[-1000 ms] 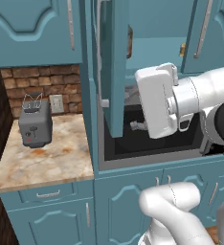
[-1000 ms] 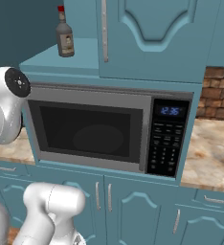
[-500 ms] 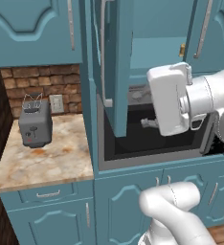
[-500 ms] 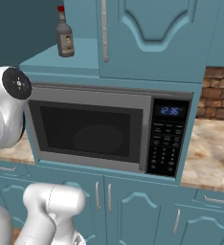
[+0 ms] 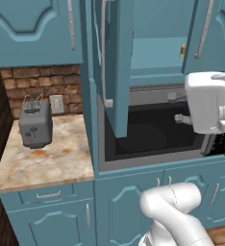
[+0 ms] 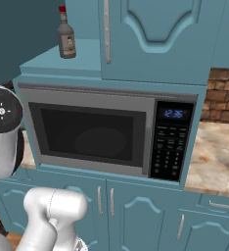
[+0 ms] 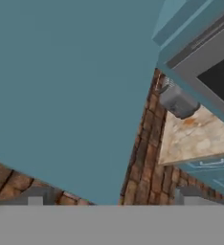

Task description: Get the candle and the liquor from the cabinet and move them to the dining counter.

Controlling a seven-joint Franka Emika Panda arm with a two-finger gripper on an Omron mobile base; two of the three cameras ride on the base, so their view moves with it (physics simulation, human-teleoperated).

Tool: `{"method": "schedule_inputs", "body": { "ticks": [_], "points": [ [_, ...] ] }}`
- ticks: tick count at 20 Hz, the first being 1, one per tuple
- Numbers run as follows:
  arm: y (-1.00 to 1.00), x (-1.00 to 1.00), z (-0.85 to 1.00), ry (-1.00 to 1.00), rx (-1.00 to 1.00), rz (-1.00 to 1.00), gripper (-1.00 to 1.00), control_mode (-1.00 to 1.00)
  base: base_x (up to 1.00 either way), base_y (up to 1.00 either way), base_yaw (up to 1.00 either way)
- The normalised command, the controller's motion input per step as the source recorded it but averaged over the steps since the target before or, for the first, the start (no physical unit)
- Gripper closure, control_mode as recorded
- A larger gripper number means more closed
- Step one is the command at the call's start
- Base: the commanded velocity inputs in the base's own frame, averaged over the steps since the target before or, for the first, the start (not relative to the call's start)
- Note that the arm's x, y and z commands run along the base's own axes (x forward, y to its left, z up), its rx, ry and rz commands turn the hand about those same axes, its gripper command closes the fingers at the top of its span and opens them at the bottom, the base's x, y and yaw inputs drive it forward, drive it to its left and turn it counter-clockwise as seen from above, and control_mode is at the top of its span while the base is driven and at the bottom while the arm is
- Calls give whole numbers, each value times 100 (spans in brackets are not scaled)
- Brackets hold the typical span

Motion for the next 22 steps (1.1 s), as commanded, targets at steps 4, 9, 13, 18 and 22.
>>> {"method": "schedule_inputs", "body": {
  "ticks": [4, 9, 13, 18, 22],
  "points": [
    [-67, 3, 10, -24, -11, -13, -100, -100, 0, 0, 0],
    [-72, 15, 13, -21, -13, -8, -100, -100, 0, 0, 0],
    [-71, 28, 15, -15, -16, -9, -100, -100, 0, 0, 0],
    [-57, 43, 8, -6, -15, -17, -100, -100, 0, 0, 0],
    [-58, 52, 6, 0, -9, -23, -100, -100, 0, 0, 0]
  ]
}}
